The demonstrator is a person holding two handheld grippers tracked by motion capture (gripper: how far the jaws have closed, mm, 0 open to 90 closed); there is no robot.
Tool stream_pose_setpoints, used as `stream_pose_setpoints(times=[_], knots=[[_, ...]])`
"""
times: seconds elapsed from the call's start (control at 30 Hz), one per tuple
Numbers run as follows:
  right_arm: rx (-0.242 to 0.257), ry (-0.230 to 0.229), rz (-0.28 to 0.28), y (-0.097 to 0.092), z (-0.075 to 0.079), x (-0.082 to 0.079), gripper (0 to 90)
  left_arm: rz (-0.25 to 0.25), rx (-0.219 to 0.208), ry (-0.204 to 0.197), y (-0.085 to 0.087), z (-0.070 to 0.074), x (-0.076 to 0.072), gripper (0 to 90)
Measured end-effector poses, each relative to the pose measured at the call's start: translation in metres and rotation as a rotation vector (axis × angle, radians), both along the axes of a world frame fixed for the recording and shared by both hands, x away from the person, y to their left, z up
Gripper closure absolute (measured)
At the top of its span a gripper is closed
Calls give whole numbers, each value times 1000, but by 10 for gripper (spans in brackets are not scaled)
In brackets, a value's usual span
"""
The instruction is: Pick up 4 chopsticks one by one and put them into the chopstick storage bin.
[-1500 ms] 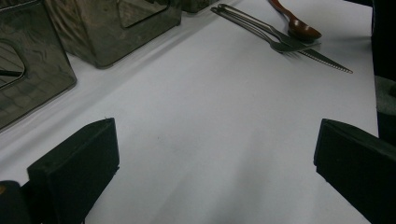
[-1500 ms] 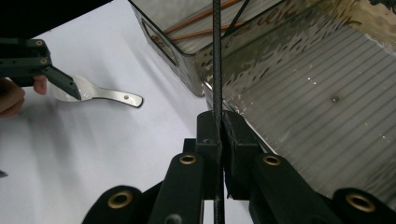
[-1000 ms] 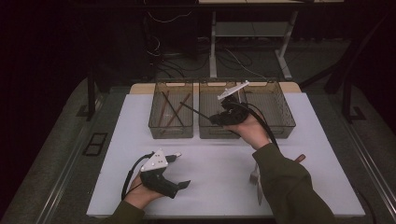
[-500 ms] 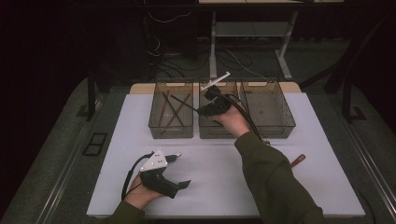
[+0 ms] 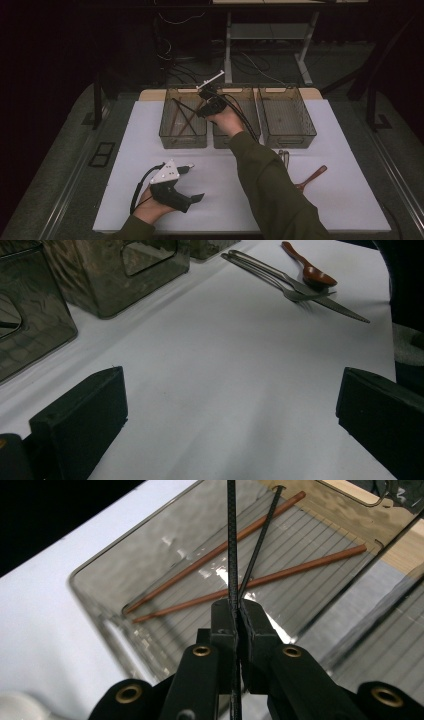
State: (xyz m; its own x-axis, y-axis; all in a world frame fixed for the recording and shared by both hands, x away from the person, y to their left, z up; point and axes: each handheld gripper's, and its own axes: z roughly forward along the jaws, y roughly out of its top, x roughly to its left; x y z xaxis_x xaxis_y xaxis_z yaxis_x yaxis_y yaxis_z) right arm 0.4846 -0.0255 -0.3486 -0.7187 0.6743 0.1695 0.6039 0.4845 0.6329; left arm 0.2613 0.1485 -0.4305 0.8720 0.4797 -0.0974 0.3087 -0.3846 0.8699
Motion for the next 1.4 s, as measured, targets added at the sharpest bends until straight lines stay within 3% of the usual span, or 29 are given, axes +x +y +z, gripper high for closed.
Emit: stream_pose_setpoints(times=[0.33, 0.53, 0.67, 0.83, 1.07, 1.2, 1.33, 1.4], knots=[[-48, 22, -83, 28, -17, 23, 850, -1, -8, 1, 1, 1, -1, 0], [-54, 23, -88, 39, -24, 26, 844, -4, -7, 3, 0, 1, -1, 0], [-26, 7, -96, 41, -24, 25, 690, -4, -8, 2, 1, 1, -1, 0], [-8, 8, -89, 38, -20, 25, 581, -4, -8, 1, 1, 1, -1, 0], [34, 3, -9, 30, -11, 21, 423, -7, -4, -2, 1, 1, -1, 0], [32, -46, 12, 21, -7, 13, 379, -2, -6, 1, 2, 1, -1, 0], [82, -61, 38, 9, -2, 5, 355, -5, -2, -1, 2, 1, -2, 0], [81, -93, 32, 4, 0, -2, 337, -6, -3, -2, 2, 1, -1, 0]])
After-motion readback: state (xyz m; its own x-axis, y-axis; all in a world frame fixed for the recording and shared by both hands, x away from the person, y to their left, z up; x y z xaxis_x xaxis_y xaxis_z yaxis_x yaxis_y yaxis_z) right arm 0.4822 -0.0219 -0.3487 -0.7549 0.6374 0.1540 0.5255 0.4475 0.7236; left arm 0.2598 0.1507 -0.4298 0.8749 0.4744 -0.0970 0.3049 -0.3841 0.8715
